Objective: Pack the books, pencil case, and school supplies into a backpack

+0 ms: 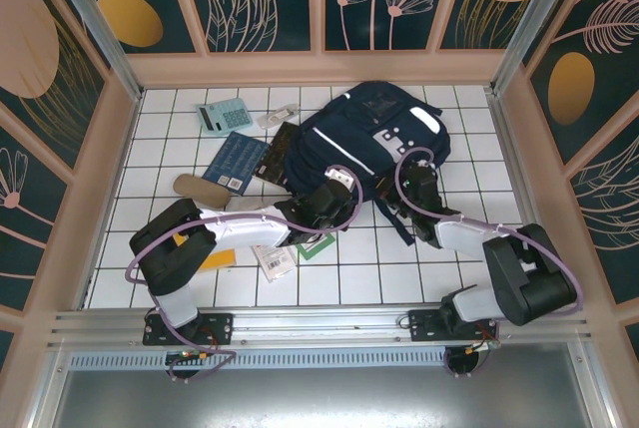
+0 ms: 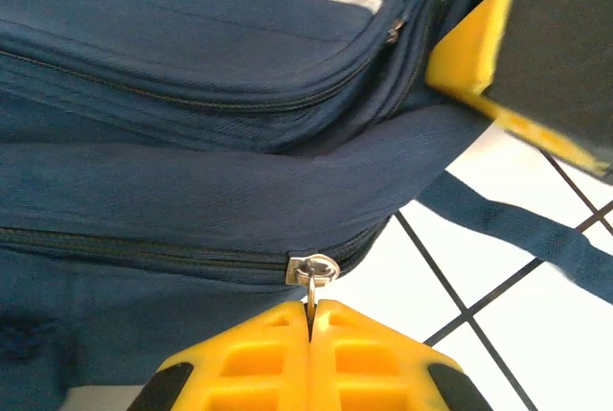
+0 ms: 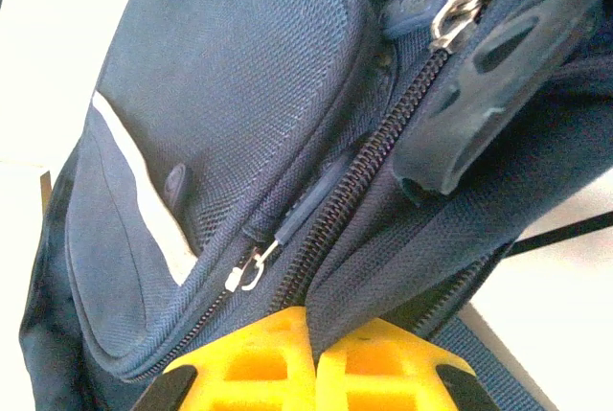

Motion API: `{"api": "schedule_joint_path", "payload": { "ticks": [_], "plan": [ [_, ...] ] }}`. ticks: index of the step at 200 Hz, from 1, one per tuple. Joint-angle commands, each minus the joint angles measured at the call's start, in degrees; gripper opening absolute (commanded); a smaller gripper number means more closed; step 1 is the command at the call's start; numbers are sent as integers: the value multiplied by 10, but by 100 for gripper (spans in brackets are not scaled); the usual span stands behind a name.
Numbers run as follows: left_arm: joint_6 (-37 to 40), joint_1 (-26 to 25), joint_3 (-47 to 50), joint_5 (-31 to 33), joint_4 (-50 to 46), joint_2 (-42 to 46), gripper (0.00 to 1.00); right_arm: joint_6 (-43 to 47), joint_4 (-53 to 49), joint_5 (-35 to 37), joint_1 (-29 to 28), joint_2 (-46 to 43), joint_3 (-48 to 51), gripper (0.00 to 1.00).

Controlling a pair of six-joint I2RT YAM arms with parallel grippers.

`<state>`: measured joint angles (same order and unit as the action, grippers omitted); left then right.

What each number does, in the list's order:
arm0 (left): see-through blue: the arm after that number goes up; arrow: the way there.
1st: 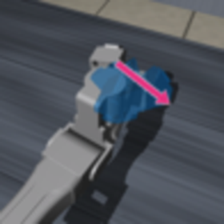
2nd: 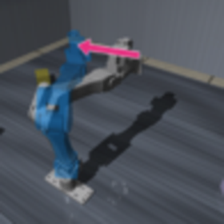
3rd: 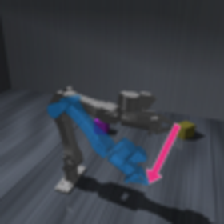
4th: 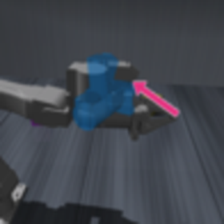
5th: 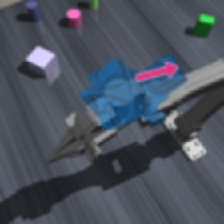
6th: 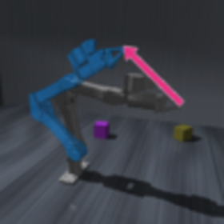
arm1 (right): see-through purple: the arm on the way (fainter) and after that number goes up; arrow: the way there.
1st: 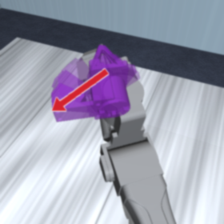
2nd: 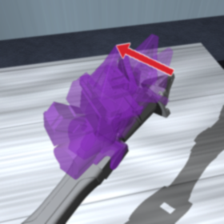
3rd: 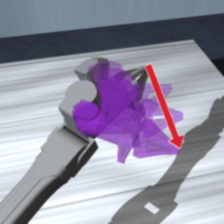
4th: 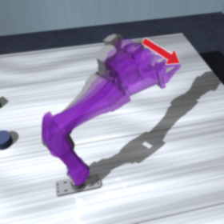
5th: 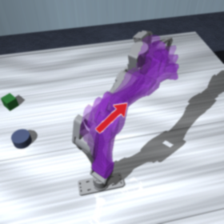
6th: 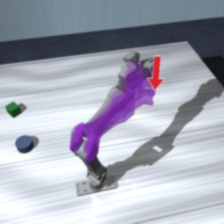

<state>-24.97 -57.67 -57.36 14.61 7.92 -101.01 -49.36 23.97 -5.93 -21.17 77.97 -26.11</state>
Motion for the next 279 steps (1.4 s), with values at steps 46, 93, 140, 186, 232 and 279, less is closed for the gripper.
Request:
{"api": "schedule_joint_path", "payload": {
  "ticks": [46,93,140,186,232,279],
  "plan": [
    [7,39,13,98,-44,51,0,73,-79,29,131,-104,4,0],
    [25,78,42,33,-15,88,0,133,-123,-2,220,-125,-34,0],
    [51,78,20,12,-16,77,0,153,-141,-7,254,-85,-81,0],
    [39,77,-8,-80,12,72,0,143,-169,-21,226,-99,-87,53],
    [32,74,-15,-123,36,56,0,100,-218,35,98,-185,-38,59],
    [42,53,-16,-147,45,45,0,18,-217,80,-43,-207,-5,61]
  ]
}}
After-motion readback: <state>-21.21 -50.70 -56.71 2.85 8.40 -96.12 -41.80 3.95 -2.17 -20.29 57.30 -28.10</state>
